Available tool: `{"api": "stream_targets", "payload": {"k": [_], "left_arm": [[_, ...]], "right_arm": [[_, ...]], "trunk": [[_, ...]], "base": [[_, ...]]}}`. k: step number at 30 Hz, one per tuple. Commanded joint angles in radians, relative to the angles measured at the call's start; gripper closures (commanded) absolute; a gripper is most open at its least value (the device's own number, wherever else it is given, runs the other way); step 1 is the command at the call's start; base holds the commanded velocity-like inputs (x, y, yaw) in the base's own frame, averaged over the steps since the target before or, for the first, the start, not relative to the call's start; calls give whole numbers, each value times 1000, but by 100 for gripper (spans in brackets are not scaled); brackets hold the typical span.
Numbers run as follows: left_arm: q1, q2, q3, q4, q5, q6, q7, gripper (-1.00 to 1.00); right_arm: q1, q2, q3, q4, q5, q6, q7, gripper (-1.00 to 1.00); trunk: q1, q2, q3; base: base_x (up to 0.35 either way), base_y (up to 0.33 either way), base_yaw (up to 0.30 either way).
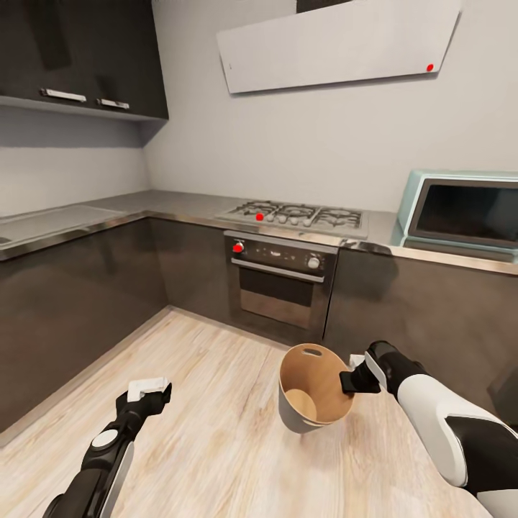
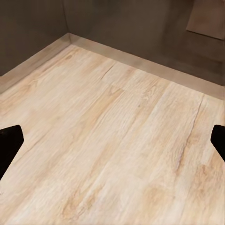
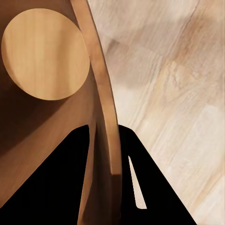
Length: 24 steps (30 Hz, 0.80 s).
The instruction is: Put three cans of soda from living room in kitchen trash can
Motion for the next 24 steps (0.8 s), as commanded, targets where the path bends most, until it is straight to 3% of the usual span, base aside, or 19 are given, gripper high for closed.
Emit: {"api": "stream_targets", "payload": {"k": [1, 12, 24], "left_arm": [[0, 0, 0, 0, 0, 0, 0, -100], [0, -1, 0, 45, 2, 0, 1, -100], [0, -1, 0, 54, 3, 0, 44, -100]], "right_arm": [[0, 0, -8, -1, -21, 2, 3, 100], [2, -2, -5, 0, -14, -1, 4, 100], [15, 5, -2, -3, -13, -3, 4, 100]], "trunk": [[-4, 7, 3], [-46, 84, 38], [-92, 168, 75]], "base": [[0, 0, 0], [0, 0, 0], [0, 0, 0]]}}
